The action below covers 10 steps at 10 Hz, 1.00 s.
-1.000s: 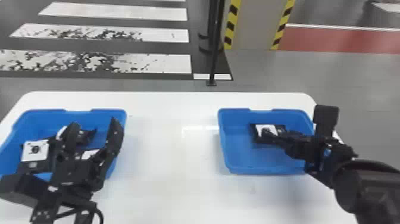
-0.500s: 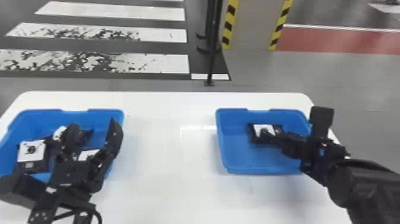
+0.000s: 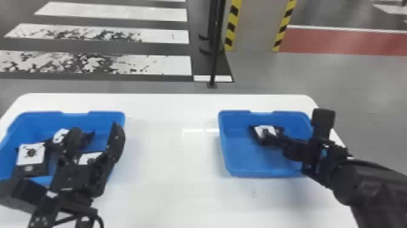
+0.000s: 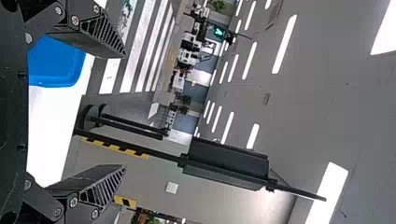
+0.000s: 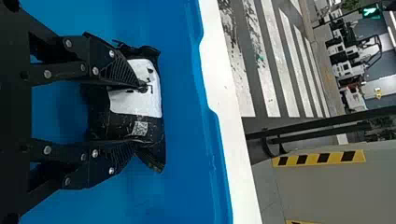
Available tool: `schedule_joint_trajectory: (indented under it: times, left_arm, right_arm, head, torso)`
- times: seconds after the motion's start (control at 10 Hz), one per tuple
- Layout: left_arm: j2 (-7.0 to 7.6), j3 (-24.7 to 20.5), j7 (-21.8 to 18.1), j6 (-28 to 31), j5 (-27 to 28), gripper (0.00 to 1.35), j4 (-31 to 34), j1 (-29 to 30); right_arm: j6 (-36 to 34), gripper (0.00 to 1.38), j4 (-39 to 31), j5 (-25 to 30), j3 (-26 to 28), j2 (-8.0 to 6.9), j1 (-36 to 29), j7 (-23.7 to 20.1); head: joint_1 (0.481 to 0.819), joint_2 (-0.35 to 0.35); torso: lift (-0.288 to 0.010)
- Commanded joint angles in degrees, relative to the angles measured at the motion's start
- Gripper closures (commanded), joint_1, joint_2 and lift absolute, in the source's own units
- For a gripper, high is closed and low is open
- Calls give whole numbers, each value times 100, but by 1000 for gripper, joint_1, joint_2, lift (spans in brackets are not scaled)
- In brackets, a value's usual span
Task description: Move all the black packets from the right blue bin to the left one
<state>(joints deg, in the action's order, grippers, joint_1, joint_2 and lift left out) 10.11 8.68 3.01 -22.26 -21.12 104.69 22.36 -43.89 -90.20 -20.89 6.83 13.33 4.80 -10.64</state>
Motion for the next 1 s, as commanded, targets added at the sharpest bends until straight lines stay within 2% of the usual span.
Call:
schedule_joint_trajectory:
  times: [0.0, 0.1, 0.4, 0.7, 0.9]
  left_arm:
    - [0, 0, -3, -10, -2, 225, 0, 0]
    - [0, 0, -3, -10, -13, 225, 0, 0]
    - [0, 11, -3, -333, -59, 225, 0, 0]
    - [44, 228, -3, -432, -379, 225, 155, 0]
    - [149, 663, -3, -502, -813, 225, 422, -70]
  right_arm:
    - [72, 1156, -57, -93, -9, -6, -58, 0]
    - [185, 1181, -184, -150, -9, -24, -156, 0]
    - [874, 1181, -676, -847, 2, -50, -662, -17]
    - [1127, 1181, -1154, -1990, 14, -15, -775, -738]
    - [1085, 1181, -1154, -2733, -569, 90, -452, -1283]
  head:
    - [695, -90]
    - [695, -87]
    - [695, -69]
    - [695, -34]
    - [695, 9]
  torso:
    - [-168]
    - [-168]
    - [-168]
    - [-168]
    - [-168]
